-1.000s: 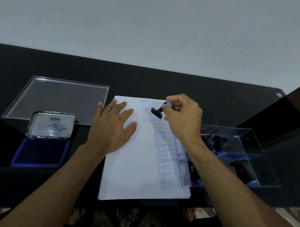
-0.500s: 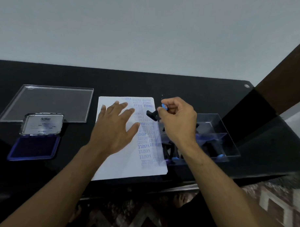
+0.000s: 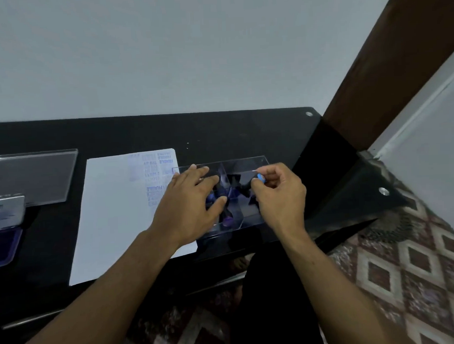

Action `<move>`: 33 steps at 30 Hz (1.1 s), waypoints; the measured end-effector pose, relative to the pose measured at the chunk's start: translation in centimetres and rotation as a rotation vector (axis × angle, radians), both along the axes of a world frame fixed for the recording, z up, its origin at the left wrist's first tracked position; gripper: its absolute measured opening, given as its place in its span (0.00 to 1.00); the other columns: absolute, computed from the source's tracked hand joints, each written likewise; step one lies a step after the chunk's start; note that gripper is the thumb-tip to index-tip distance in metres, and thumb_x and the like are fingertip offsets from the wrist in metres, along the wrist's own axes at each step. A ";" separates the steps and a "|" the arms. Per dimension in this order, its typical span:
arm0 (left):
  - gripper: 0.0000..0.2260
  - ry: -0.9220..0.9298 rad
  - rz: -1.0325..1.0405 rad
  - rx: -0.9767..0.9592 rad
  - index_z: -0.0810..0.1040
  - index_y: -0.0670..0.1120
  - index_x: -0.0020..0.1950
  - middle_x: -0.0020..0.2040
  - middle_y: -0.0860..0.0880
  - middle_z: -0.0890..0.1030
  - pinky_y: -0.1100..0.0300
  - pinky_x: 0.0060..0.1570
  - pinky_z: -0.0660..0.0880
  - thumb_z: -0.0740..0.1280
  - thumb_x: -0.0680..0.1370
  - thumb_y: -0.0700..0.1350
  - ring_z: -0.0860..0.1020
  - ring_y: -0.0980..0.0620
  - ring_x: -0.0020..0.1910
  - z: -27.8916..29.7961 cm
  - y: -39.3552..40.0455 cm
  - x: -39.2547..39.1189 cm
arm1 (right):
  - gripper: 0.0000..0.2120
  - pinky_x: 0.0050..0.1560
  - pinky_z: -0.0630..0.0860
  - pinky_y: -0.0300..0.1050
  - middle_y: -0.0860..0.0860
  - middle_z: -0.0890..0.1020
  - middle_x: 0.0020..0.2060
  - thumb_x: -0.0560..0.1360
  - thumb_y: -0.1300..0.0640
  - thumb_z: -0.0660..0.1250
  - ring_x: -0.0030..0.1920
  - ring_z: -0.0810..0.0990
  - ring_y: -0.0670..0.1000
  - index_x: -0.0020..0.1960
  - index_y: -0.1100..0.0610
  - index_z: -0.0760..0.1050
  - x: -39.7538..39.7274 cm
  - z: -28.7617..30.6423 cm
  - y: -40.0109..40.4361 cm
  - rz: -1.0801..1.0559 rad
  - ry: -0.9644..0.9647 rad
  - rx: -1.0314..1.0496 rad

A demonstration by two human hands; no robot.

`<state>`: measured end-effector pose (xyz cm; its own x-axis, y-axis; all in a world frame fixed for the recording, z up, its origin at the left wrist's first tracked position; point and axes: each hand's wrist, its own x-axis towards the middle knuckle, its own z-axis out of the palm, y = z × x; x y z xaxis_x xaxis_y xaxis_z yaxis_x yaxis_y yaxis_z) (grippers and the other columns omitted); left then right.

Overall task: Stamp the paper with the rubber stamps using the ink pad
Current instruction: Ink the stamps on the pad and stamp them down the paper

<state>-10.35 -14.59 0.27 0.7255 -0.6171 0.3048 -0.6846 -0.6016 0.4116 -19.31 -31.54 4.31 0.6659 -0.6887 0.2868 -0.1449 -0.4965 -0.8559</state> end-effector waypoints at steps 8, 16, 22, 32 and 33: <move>0.23 0.034 0.035 0.034 0.76 0.49 0.71 0.75 0.44 0.70 0.38 0.74 0.62 0.64 0.80 0.58 0.61 0.42 0.78 -0.5 -1.7 0.2 | 0.09 0.38 0.78 0.41 0.45 0.78 0.38 0.67 0.61 0.71 0.37 0.78 0.44 0.41 0.50 0.74 -0.9 -1.8 -1.1 0.168 0.316 -0.144; 0.23 0.035 0.049 0.061 0.75 0.48 0.72 0.76 0.44 0.69 0.39 0.76 0.59 0.64 0.80 0.58 0.61 0.42 0.78 -0.7 -1.8 0.1 | 0.13 0.31 0.68 0.40 0.48 0.75 0.40 0.70 0.59 0.73 0.37 0.74 0.49 0.37 0.52 0.68 -0.3 -1.3 -0.5 0.198 0.539 -0.369; 0.23 0.040 0.051 0.066 0.75 0.49 0.72 0.77 0.44 0.68 0.42 0.78 0.56 0.64 0.80 0.58 0.61 0.42 0.78 -0.6 -1.8 0.0 | 0.15 0.26 0.63 0.38 0.50 0.77 0.40 0.73 0.59 0.71 0.33 0.73 0.47 0.34 0.52 0.66 0.7 -1.8 -0.3 0.108 0.634 -0.419; 0.25 0.035 0.017 0.036 0.75 0.45 0.71 0.74 0.40 0.71 0.41 0.76 0.55 0.60 0.79 0.56 0.61 0.39 0.78 -0.5 -1.6 2.0 | 0.11 0.56 0.74 0.52 0.52 0.75 0.55 0.76 0.53 0.64 0.55 0.72 0.53 0.57 0.54 0.76 2.0 -1.3 -1.1 0.231 0.483 -0.677; 0.25 0.032 0.016 0.036 0.75 0.44 0.72 0.74 0.40 0.71 0.41 0.76 0.55 0.60 0.79 0.56 0.61 0.39 0.78 -0.5 -1.6 2.2 | 0.12 0.57 0.72 0.52 0.51 0.75 0.56 0.77 0.52 0.63 0.56 0.71 0.53 0.59 0.52 0.76 2.2 -1.2 -1.2 0.285 0.493 -0.701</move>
